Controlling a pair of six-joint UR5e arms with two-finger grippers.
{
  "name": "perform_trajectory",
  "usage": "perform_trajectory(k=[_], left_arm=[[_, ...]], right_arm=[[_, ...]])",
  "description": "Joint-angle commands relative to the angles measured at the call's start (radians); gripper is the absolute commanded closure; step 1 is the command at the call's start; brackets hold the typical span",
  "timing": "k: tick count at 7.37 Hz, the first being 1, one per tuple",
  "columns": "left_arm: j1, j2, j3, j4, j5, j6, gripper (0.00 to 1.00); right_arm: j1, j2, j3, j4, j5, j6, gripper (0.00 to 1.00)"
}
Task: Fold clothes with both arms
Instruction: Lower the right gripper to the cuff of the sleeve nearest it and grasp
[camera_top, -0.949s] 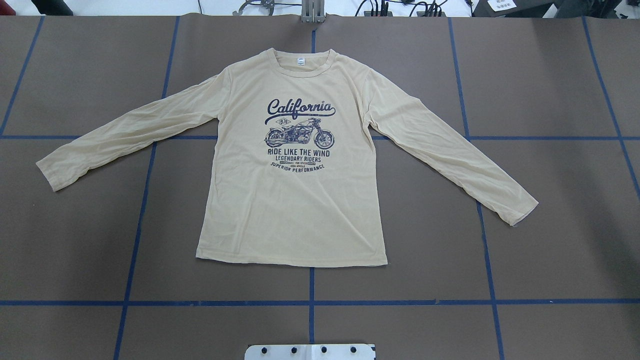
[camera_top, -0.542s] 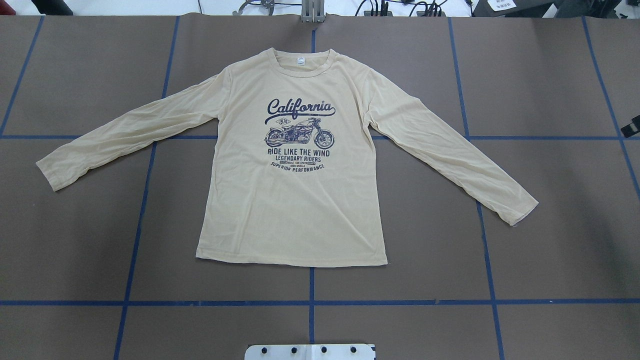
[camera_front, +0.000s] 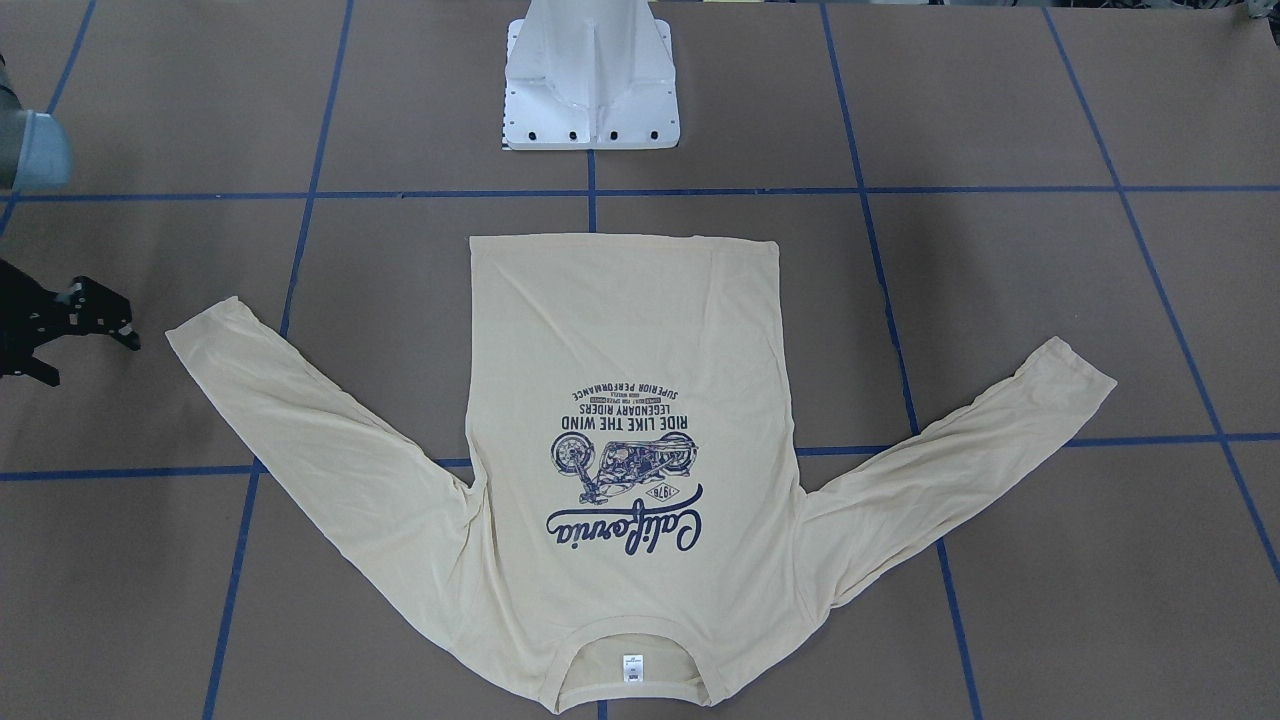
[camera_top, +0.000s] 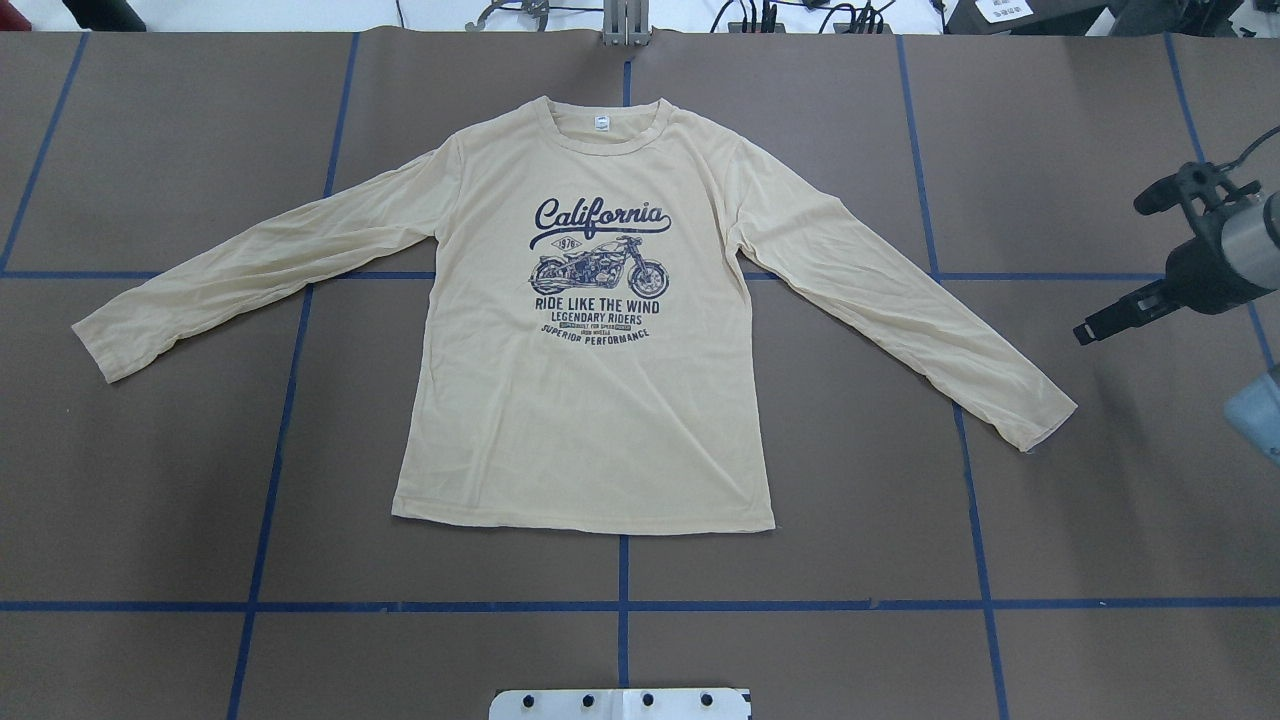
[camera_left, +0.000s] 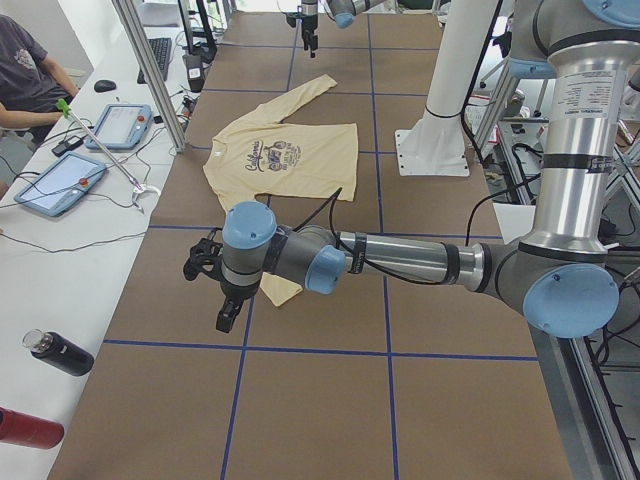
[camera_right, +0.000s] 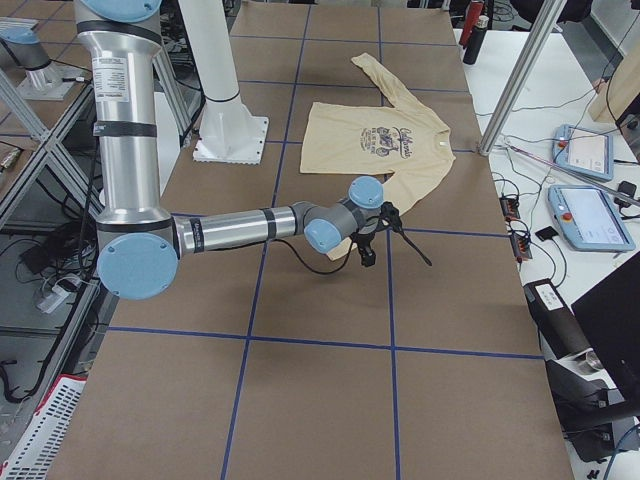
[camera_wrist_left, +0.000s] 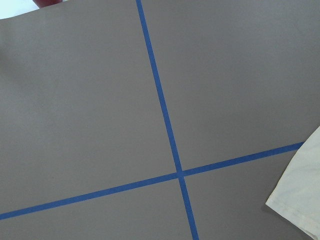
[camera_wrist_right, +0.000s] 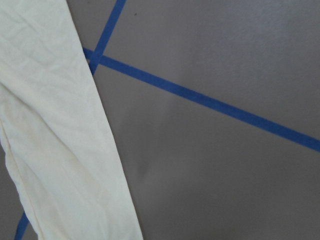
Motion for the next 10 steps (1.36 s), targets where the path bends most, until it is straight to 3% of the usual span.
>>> perform_trajectory(k=[1, 6, 8, 10], left_arm=[[0.000, 0.000, -0.013, -0.007, 0.001, 0.007, 0.00], [0.000, -0.008, -0.013, -0.006, 0.001, -0.003, 0.00], [-0.001, -0.014, -0.012, -0.004, 0.001, -0.003, 0.00], [-0.001, -0.014, -0.012, -0.004, 0.001, -0.003, 0.00]], right_arm=[[-0.096, -0.005, -0.022, 0.066, -0.021, 0.085, 0.00], [-0.136, -0.046, -0.013, 0.062, -0.036, 0.110, 0.07], [-0.147, -0.045, -0.012, 0.059, -0.029, 0.111, 0.18], [-0.148, -0.045, -0.010, 0.057, -0.024, 0.114, 0.37]])
